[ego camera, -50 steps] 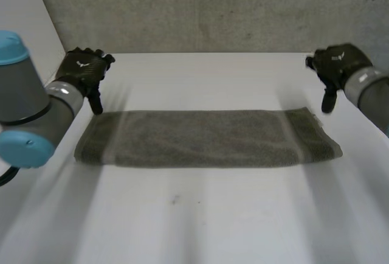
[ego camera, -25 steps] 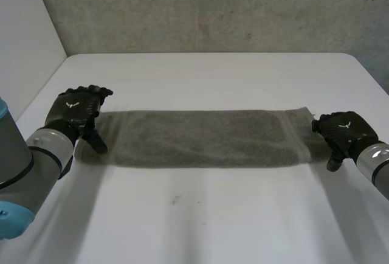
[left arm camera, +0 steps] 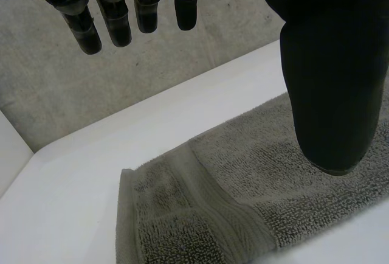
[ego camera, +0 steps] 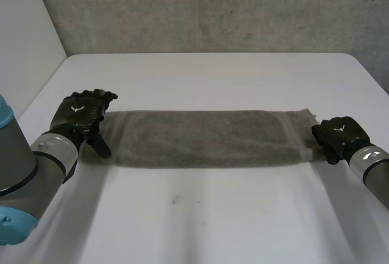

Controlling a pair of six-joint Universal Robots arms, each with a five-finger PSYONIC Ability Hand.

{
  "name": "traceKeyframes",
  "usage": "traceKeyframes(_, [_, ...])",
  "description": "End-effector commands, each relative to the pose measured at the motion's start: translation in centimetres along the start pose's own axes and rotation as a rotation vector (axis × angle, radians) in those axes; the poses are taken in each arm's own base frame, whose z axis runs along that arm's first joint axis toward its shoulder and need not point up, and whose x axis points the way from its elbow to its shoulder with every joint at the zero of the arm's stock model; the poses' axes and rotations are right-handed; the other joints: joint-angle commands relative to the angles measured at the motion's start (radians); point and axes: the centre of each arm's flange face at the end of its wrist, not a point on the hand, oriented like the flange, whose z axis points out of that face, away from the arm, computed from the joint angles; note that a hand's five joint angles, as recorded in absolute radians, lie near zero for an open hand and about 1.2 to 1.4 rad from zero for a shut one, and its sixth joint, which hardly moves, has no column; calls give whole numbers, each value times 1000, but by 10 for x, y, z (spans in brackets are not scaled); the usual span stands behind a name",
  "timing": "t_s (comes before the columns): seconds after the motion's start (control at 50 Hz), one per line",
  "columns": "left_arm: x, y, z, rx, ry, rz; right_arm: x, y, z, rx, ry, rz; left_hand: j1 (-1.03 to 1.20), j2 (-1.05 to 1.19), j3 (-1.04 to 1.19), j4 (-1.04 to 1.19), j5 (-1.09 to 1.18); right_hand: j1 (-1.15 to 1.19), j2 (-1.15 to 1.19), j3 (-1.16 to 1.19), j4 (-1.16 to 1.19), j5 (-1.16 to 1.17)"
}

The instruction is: Fold the towel.

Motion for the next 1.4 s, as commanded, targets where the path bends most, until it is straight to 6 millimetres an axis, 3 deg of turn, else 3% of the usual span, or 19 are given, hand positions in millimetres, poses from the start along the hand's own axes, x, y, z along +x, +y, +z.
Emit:
traceKeyframes(0.02, [0,0,0,0,-1,-1,27,9,1,-49,76,-18,-2,10,7,8,-32,92,97,59,56,68])
traceKeyframes(0.2, [-4,0,1,-1,-10,-1,134,38,-11,-247,302,-181,-2,10,7,8,-32,92,97,59,56,68])
traceKeyframes(0.32, [-4,0,1,0,-11,-2,142,8,-9,-191,311,-163,-2,10,7,8,-32,92,97,59,56,68])
traceKeyframes(0.36, [-5,0,2,0,-13,-2,118,-41,-10,-61,276,-138,-2,10,7,8,-32,92,97,59,56,68])
traceKeyframes(0.38, [-5,-1,2,1,-13,-2,118,-41,-10,-60,276,-138,-2,10,7,8,-32,92,97,59,56,68])
traceKeyframes(0.42, [-5,-1,2,1,-13,-2,74,-90,-12,80,199,-115,-2,10,7,8,-32,92,97,59,56,68])
traceKeyframes(0.48, [-5,-1,2,1,-13,-2,45,-110,-16,138,142,-114,-2,10,7,8,-32,92,97,59,56,68])
traceKeyframes(0.52, [-5,-1,2,1,-14,-2,-21,-147,-30,254,17,-152,-2,10,7,8,-32,92,97,59,56,68])
traceKeyframes(0.54, [-5,-1,2,1,-14,-2,-21,-147,-30,254,16,-152,-2,10,7,8,-32,92,97,59,56,68])
traceKeyframes(0.58, [-5,-1,2,1,-14,-2,-93,-171,-51,371,-121,-207,-2,10,7,8,-32,92,97,59,56,68])
traceKeyframes(0.6, [-5,0,2,0,-14,-2,-94,-172,-51,371,-122,-208,-2,10,7,8,-32,92,97,59,56,68])
traceKeyframes(0.68, [-5,0,2,0,-14,-2,-174,-180,-81,484,-286,-278,-2,10,7,8,-32,92,97,59,56,68])
traceKeyframes(0.74, [-5,0,2,0,-14,-2,-207,-172,-91,497,-365,-323,-2,10,7,8,-32,92,97,59,56,68])
traceKeyframes(0.9, [-5,1,1,-3,-12,-2,-246,-153,-96,479,-458,-401,-2,10,7,8,-32,92,97,59,56,68])
traceKeyframes(1.02, [-5,1,2,4,-13,-1,-245,-151,-98,464,-461,-416,-2,10,7,8,-32,92,97,59,56,68])
traceKeyframes(1.06, [-5,1,2,4,-15,-1,-234,-156,-102,462,-435,-392,-2,10,7,8,-32,-1130,-1125,-1162,-1166,-1153])
traceKeyframes(1.2, [-5,2,2,1,-13,-1,-180,-152,-106,393,-319,-312,-2,10,7,8,-32,-1130,-1125,-1162,-1166,-1153])
traceKeyframes(1.28, [-5,1,2,3,-13,-1,-139,-113,-87,226,-254,-229,-2,10,7,8,-32,-1130,-1125,-1162,-1166,-1153])
traceKeyframes(1.4, [0,3,0,-1,1,5,-116,-74,-78,90,-216,-189,-2,10,7,8,-32,-1130,-1125,-1162,-1166,-1153])
